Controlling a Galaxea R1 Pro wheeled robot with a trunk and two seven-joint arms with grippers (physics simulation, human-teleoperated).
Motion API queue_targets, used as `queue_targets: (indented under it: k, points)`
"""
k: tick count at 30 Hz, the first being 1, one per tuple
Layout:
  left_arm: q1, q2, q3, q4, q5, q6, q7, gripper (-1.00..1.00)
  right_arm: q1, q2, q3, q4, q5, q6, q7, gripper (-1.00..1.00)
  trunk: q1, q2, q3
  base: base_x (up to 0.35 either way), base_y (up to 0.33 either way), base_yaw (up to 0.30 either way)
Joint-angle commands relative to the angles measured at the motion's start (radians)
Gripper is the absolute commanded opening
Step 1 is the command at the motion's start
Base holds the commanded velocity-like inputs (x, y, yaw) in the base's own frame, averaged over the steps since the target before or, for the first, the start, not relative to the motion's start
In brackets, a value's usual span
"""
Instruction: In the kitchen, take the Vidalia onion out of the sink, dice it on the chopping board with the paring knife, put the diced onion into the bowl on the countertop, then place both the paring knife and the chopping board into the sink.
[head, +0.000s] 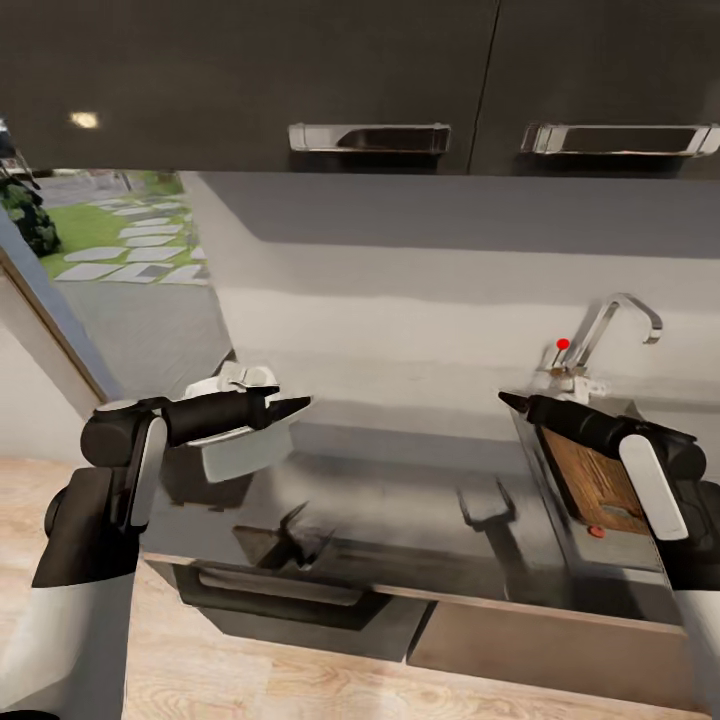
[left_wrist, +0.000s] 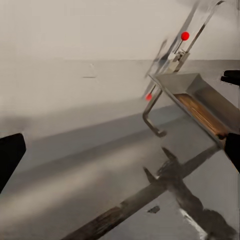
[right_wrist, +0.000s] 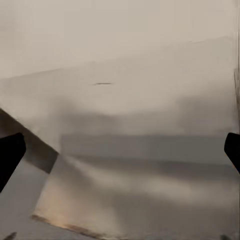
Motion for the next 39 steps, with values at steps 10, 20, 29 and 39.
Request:
queue_targets:
  k: [10, 20, 29, 39]
  points:
    - [-0.001, -0.003, 0.001, 0.0, 0.001, 0.008, -0.002, 1.0, -0.002, -0.107, -0.004, -0.062, 0.004, 0.005, 0.014, 1.0, 0.0, -0.001, -0.001, -0.24, 0.225, 0.0]
    - [-0.001, -0.005, 0.001, 0.0, 0.001, 0.007, -0.002, 1.0, -0.002, -0.147, -0.003, -0.075, 0.005, 0.006, 0.013, 1.0, 0.0, -0.001, 0.005, -0.259, 0.196, 0.0]
    - [-0.001, -0.005, 0.001, 0.0, 0.001, 0.007, -0.002, 1.0, -0.002, -0.179, -0.005, -0.075, 0.005, 0.007, 0.013, 1.0, 0.0, -0.001, 0.006, -0.298, 0.155, 0.0]
    - [-0.001, -0.005, 0.001, 0.0, 0.001, 0.007, -0.002, 1.0, -0.002, -0.18, -0.002, -0.075, 0.005, 0.008, 0.013, 1.0, 0.0, -0.001, 0.006, -0.299, 0.153, -0.041]
